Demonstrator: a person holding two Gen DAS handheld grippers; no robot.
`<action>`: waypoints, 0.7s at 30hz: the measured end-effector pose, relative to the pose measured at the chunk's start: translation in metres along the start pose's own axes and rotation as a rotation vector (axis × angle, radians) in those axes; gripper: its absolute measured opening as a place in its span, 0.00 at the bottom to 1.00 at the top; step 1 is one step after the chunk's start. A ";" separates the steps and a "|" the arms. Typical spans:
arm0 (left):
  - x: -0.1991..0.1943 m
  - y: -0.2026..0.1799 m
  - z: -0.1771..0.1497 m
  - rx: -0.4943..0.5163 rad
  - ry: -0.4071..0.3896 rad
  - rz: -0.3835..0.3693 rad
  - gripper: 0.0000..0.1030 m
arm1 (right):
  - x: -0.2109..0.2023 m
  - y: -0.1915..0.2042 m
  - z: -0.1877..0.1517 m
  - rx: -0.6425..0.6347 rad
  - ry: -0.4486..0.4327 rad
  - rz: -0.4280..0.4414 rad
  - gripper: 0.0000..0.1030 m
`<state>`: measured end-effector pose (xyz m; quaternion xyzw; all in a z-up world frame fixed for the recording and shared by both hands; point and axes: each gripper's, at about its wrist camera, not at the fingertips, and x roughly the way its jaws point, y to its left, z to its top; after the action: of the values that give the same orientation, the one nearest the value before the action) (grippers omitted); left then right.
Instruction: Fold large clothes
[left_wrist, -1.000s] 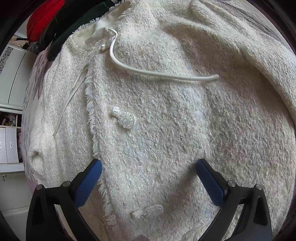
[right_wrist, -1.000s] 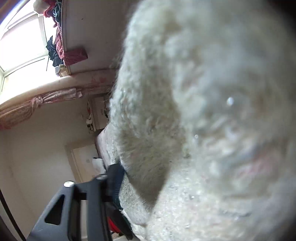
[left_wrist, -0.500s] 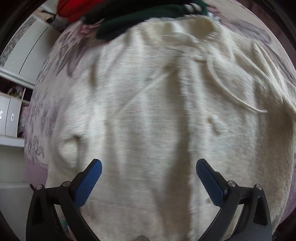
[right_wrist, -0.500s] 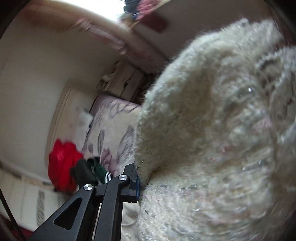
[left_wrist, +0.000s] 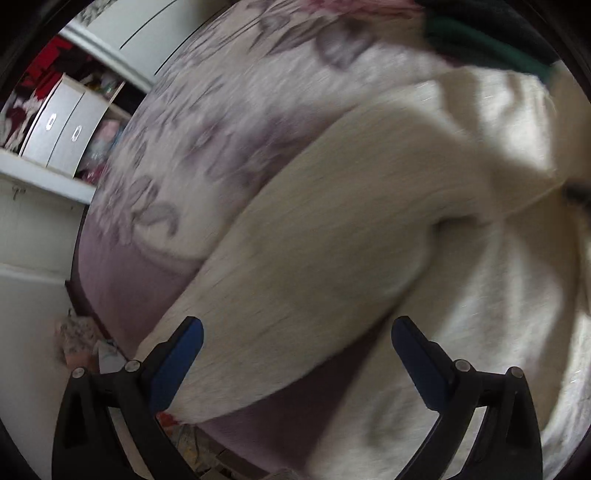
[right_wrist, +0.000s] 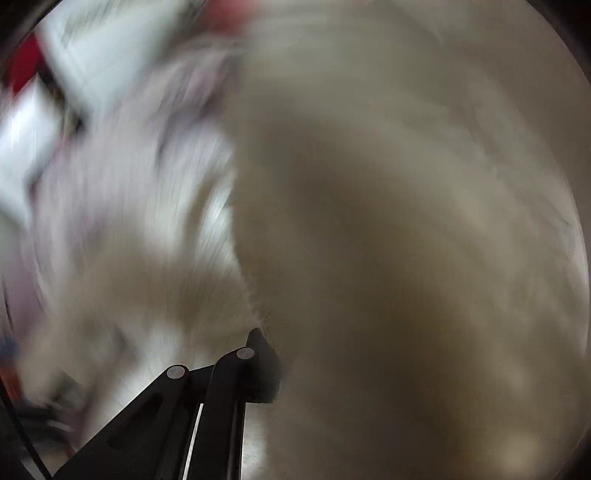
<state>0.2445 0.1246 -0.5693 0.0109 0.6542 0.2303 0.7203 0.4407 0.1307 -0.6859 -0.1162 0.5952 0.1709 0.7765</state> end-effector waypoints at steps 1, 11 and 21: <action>0.007 0.013 -0.006 -0.011 0.014 0.003 1.00 | 0.020 0.016 0.001 -0.028 0.074 -0.025 0.19; 0.025 0.067 -0.043 -0.105 0.098 -0.041 1.00 | -0.068 -0.045 -0.060 0.454 0.097 0.195 0.66; 0.002 0.024 -0.033 -0.081 0.052 -0.064 1.00 | 0.026 -0.148 -0.082 0.637 0.203 -0.029 0.51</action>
<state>0.2053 0.1371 -0.5679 -0.0451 0.6630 0.2334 0.7098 0.4343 -0.0327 -0.7361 0.1074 0.6914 -0.0473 0.7129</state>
